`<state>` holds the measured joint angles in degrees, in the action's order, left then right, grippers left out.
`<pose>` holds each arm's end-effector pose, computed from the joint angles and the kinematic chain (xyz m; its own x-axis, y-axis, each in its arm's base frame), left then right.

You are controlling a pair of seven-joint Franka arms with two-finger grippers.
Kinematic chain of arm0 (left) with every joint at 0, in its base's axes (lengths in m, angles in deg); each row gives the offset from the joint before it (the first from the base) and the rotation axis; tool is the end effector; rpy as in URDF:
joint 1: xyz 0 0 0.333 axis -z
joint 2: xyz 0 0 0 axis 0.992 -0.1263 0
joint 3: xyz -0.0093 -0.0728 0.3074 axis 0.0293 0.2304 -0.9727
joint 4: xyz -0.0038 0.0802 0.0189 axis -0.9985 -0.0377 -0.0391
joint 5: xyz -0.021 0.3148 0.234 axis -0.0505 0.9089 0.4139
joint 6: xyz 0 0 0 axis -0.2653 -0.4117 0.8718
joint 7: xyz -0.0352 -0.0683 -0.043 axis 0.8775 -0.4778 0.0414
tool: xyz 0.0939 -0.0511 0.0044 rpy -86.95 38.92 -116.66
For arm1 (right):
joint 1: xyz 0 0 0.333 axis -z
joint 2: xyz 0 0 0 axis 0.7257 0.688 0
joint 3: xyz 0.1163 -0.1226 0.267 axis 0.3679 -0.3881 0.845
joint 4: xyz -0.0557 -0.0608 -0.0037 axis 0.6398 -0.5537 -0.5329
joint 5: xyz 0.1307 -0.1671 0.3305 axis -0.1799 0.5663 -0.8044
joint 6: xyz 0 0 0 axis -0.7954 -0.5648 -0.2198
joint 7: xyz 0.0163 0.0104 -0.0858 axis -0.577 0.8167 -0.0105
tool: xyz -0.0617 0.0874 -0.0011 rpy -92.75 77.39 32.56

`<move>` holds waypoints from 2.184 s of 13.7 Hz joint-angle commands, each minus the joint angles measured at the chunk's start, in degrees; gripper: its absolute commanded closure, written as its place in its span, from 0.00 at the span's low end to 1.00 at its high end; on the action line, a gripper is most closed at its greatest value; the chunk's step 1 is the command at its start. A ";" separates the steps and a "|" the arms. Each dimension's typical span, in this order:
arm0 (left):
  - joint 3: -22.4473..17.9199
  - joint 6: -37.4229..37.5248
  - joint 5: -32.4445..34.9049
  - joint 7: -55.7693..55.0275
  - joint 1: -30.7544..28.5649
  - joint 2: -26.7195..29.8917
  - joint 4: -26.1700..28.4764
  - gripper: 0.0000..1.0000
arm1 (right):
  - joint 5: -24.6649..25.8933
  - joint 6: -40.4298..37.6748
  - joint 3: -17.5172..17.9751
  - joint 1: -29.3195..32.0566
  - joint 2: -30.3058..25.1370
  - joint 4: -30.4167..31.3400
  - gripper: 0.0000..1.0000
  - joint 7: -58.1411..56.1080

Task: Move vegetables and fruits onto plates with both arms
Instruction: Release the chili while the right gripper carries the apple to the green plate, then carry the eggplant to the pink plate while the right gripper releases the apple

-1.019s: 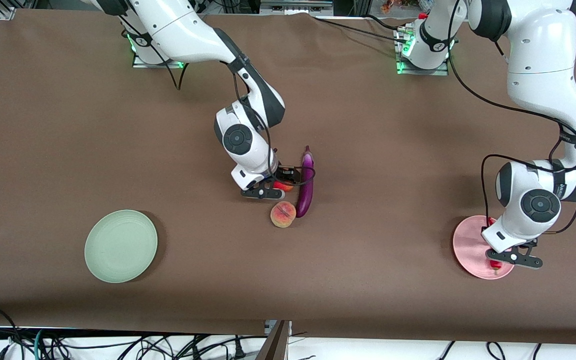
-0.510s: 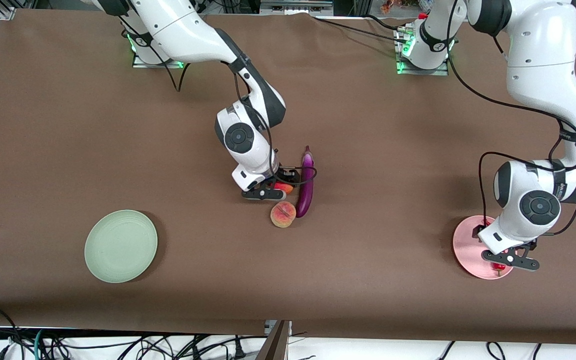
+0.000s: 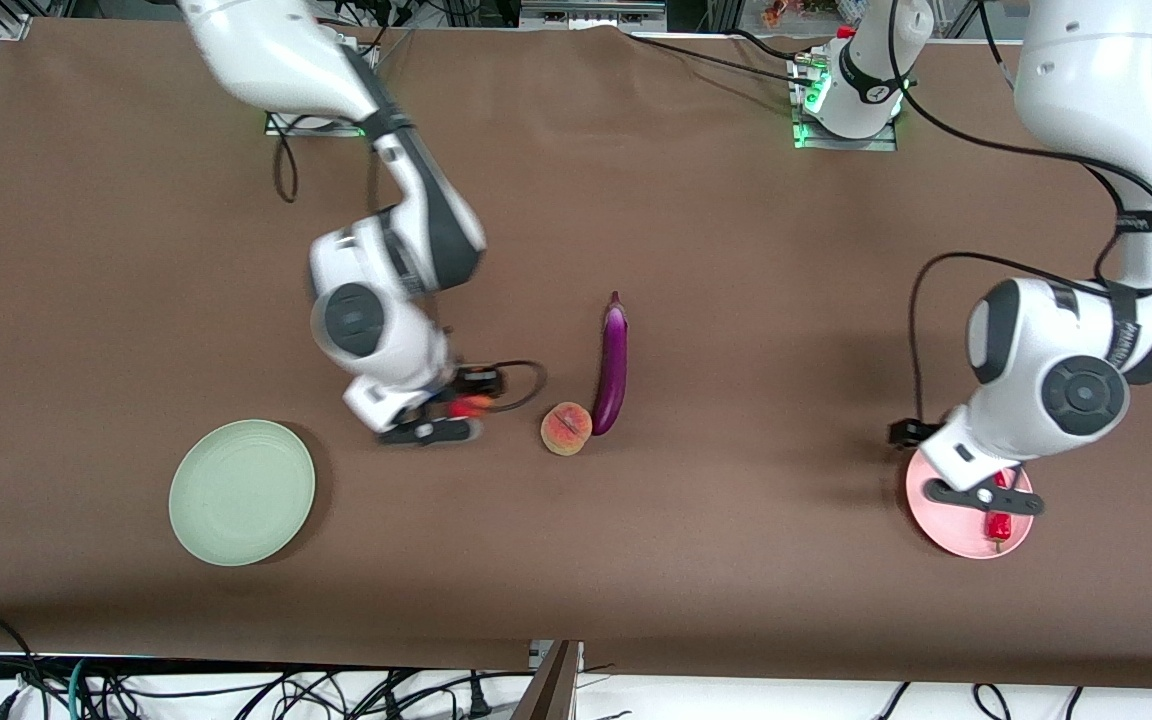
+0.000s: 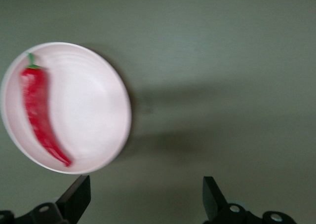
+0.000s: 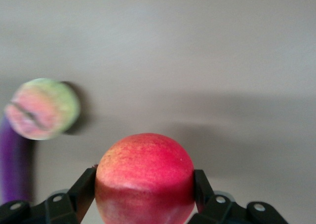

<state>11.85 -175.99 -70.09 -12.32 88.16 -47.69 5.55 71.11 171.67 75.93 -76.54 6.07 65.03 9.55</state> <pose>0.6963 -0.0821 0.3225 0.9889 -0.1210 -0.0865 -0.1271 -0.9895 -0.0692 0.6626 0.2904 0.3139 0.9925 0.1136 -0.0449 0.1078 -0.9876 -0.1145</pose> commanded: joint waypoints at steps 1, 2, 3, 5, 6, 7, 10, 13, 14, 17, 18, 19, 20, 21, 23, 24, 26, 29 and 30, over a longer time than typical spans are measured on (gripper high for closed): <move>8.69 1.59 -0.55 -10.88 0.03 1.39 1.89 0.00 | 0.38 -2.92 1.03 8.11 -0.52 -0.03 0.74 -14.09; 11.68 1.51 -0.46 -14.50 0.03 0.95 2.07 0.00 | 0.73 -3.01 0.94 10.13 -0.43 0.15 0.74 -18.92; 13.98 0.98 -0.46 -17.32 0.73 0.60 2.24 0.00 | 0.74 -3.45 0.94 12.76 -0.43 0.15 0.74 -23.75; 14.88 -0.15 -0.55 -21.37 5.19 -0.45 2.24 0.00 | 0.74 -5.03 0.94 17.08 0.18 0.15 0.74 -29.05; 14.88 -1.99 -0.46 -24.52 8.61 -1.50 2.24 0.00 | 0.91 -5.04 1.03 18.23 0.79 0.23 0.74 -31.69; 14.79 -4.45 -0.20 -29.43 12.30 -2.82 2.33 0.00 | 0.91 -4.77 0.94 19.20 1.15 0.23 0.74 -34.06; 14.35 -12.70 1.99 -36.41 17.69 -6.34 4.78 0.00 | 1.09 -0.58 0.94 22.01 4.12 0.06 0.73 -35.75; 14.44 -20.44 4.29 -38.95 19.10 -7.66 8.21 0.04 | 3.55 4.63 0.94 23.86 5.37 0.32 0.74 -39.53; 14.44 -21.42 4.29 -39.75 20.15 -8.36 8.22 0.13 | 3.72 4.89 0.94 24.56 5.72 0.32 0.73 -39.54; 14.26 -21.52 5.77 -39.67 20.42 -9.51 8.22 0.50 | 5.91 7.87 0.94 26.06 6.42 0.50 0.73 -39.62; 14.26 -21.52 6.56 -39.76 20.16 -9.77 8.22 0.63 | 6.01 8.32 0.94 26.32 6.51 0.50 0.73 -39.88; 14.26 -21.43 6.66 -39.76 19.98 -9.77 8.31 0.77 | 6.01 8.41 0.94 26.50 6.77 0.50 0.74 -40.32; 14.18 -21.00 6.57 -39.93 19.98 -9.77 8.22 0.94 | 6.01 9.11 0.94 26.76 7.03 0.50 0.73 -40.85; 14.00 -20.73 6.57 -39.93 19.55 -9.69 8.22 1.00 | 6.01 9.81 0.94 26.85 7.12 0.85 0.69 -40.94; 12.43 -16.54 6.57 -39.93 18.93 -8.64 7.79 1.00 | 5.75 10.43 0.94 27.03 7.47 1.11 0.35 -40.94; 11.63 -13.90 6.57 -39.85 17.88 -7.85 7.35 1.00 | 5.40 10.69 0.94 27.11 7.91 1.11 0.14 -40.77; 10.14 -11.25 6.66 -39.50 14.81 -4.70 7.34 1.00 | 5.22 10.96 1.03 28.17 7.83 0.59 0.01 -40.77; 8.91 -7.73 11.03 -38.62 9.37 -0.21 6.90 1.00 | 5.75 7.46 1.47 25.37 5.73 0.15 0.01 -40.15; 8.81 -6.42 13.32 -38.09 7.17 0.50 6.73 1.00 | 5.57 6.40 1.56 24.14 5.37 -0.81 0.01 -39.89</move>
<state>20.66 -185.13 -60.53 -51.04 98.23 -50.54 11.40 76.26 180.89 76.83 -50.43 13.41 64.78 -30.47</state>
